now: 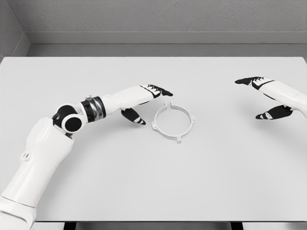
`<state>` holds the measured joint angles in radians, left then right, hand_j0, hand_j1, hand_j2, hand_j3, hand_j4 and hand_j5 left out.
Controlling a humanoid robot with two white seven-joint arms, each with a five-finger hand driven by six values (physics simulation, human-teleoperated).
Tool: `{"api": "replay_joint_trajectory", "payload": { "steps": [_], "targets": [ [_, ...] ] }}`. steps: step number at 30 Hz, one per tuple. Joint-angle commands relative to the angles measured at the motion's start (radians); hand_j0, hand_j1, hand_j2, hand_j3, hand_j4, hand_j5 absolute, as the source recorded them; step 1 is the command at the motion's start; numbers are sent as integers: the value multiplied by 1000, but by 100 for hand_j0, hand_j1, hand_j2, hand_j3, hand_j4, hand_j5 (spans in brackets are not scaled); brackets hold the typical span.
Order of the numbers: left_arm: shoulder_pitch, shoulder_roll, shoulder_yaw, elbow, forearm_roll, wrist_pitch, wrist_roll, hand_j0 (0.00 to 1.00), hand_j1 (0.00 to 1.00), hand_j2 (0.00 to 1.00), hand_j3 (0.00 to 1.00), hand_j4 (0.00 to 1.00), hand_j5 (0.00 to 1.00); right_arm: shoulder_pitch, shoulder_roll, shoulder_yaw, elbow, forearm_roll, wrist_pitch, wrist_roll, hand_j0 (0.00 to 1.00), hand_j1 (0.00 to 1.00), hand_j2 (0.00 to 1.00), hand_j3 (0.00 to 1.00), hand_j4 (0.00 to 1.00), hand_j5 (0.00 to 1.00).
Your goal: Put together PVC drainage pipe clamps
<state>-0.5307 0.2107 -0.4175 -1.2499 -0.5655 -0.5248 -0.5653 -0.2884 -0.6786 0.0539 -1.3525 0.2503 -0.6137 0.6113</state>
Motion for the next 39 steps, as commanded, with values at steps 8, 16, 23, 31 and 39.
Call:
{"api": "replay_joint_trajectory", "payload": {
  "steps": [8,16,23,31,39],
  "targets": [
    [0,-33,-4,23,-14,2,1,100,100,100,100,100,100,0,-1,1,4,-6,3,0,100,100,100,100,100,100],
    [2,-48,-4,23,-14,3,1,100,100,100,100,100,100,0,-3,1,4,-8,3,0,100,100,100,100,100,100],
    [2,-63,-4,21,-30,3,1,100,100,100,100,100,100,0,-3,1,4,-8,3,0,100,100,100,100,100,100],
    [2,-74,-6,21,-30,5,1,100,100,100,100,100,100,0,-3,1,4,-8,3,0,100,100,100,100,100,100],
    [-3,-31,17,21,-22,2,1,100,100,100,100,100,100,0,-3,1,12,-8,3,0,100,100,100,100,100,100]
  ]
}}
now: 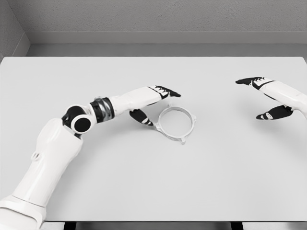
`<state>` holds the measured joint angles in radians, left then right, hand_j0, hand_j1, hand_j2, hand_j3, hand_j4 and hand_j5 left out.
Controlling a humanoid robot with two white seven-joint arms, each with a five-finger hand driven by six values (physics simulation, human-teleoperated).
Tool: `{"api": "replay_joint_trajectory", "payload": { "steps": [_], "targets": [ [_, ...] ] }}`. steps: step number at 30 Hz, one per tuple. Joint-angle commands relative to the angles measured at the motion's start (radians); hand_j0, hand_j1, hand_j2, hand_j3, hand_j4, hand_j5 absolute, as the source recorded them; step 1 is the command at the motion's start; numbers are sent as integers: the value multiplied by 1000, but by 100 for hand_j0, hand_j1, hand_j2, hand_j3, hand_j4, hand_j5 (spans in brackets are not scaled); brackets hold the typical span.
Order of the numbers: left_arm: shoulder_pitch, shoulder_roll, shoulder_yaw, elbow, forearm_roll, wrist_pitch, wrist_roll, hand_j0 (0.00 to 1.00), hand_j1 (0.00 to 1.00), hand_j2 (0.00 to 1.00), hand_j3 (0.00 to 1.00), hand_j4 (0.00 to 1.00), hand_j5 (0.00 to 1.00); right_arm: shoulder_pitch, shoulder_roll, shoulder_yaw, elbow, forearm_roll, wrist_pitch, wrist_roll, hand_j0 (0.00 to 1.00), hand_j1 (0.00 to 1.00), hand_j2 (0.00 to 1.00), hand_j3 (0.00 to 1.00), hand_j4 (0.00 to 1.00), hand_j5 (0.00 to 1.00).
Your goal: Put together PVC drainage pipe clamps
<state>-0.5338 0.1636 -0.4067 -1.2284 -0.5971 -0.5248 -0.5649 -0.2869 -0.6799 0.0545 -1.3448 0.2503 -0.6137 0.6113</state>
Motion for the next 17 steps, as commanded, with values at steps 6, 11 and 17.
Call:
{"api": "replay_joint_trajectory", "payload": {
  "steps": [6,11,17],
  "targets": [
    [2,332,37,-26,184,-86,5,100,100,100,100,100,100,0,-1,1,7,-8,3,0,100,100,100,100,100,100],
    [11,459,72,-33,234,-86,5,100,100,100,100,100,100,0,-1,1,7,-8,3,0,100,100,100,100,100,100],
    [12,488,107,-22,278,-86,4,100,100,100,100,100,100,2,-1,1,7,-8,3,0,100,100,100,100,100,100]
  ]
}}
